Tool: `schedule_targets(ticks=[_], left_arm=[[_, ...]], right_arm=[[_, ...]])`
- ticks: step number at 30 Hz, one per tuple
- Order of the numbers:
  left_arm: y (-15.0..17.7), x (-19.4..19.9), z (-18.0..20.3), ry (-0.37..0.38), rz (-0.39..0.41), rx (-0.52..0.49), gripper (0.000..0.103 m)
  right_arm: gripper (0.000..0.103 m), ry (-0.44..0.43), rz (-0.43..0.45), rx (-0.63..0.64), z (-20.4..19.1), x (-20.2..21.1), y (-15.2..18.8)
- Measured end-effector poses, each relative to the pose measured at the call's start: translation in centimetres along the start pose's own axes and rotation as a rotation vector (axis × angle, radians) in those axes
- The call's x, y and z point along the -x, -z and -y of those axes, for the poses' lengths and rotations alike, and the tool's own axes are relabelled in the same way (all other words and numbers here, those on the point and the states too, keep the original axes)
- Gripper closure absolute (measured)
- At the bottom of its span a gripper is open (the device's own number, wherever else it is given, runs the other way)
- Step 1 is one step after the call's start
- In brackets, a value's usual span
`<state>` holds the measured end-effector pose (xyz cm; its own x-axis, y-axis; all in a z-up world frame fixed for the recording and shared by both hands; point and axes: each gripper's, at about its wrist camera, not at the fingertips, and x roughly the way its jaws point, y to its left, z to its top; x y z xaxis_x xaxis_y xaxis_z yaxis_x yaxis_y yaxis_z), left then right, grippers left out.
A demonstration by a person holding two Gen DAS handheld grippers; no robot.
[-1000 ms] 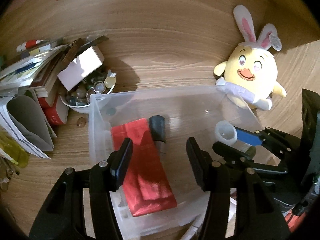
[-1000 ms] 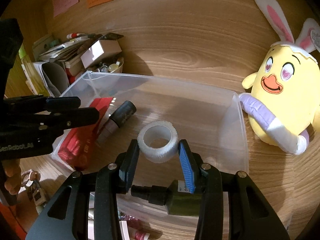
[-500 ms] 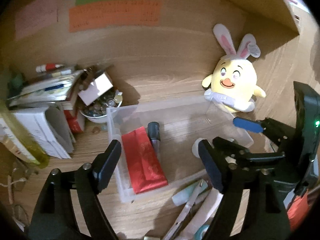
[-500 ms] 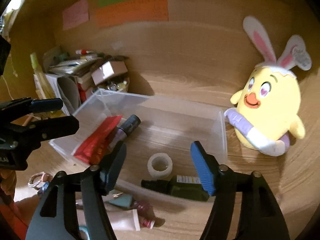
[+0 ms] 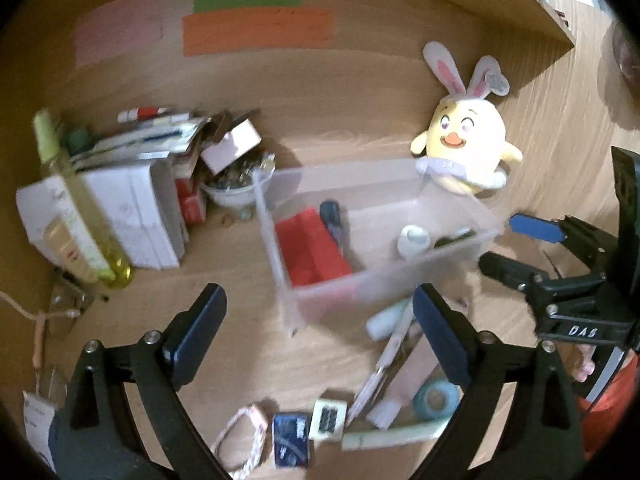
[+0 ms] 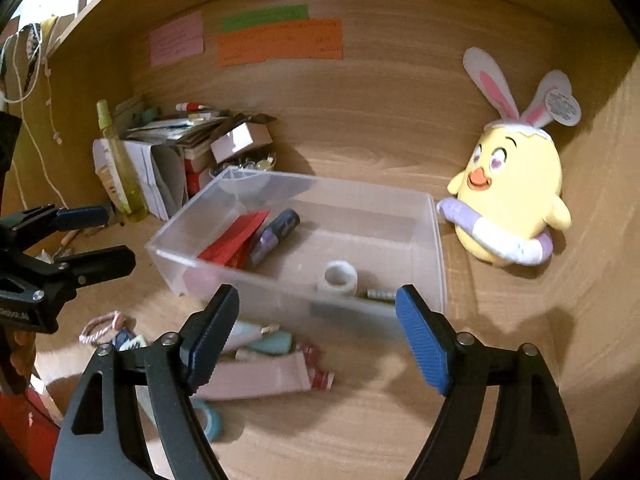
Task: Organize objects
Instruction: 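Release red pouch into bin with left tool while right tool drops white tape, then grasp blue-green tape roll with right tool while left tool grasps braided bracelet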
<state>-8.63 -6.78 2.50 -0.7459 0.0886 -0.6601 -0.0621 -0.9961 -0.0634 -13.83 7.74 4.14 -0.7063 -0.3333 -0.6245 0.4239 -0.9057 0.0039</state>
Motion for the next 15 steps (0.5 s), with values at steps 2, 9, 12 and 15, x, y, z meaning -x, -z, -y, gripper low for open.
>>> schedule_targets(ticks=[2, 9, 12, 15], left_arm=[[1.0, 0.2, -0.6, -0.011, -0.01, 0.011, 0.008], [4.2, 0.0, -2.5, -0.037, -0.065, 0.058, 0.008], [5.6, -0.2, -3.4, -0.052, -0.095, 0.078, 0.008], [6.8, -0.4, -4.2, -0.059, -0.121, 0.101, 0.008]], right_arm=[[0.025, -0.003, -0.012, -0.011, -0.4, 0.3, 1.2], [0.024, -0.022, -0.059, -0.043, -1.1, 0.0, 3.4], [0.024, -0.029, -0.08, -0.05, -1.4, -0.2, 4.2], [0.024, -0.033, -0.096, -0.06, -1.6, -0.4, 5.0]])
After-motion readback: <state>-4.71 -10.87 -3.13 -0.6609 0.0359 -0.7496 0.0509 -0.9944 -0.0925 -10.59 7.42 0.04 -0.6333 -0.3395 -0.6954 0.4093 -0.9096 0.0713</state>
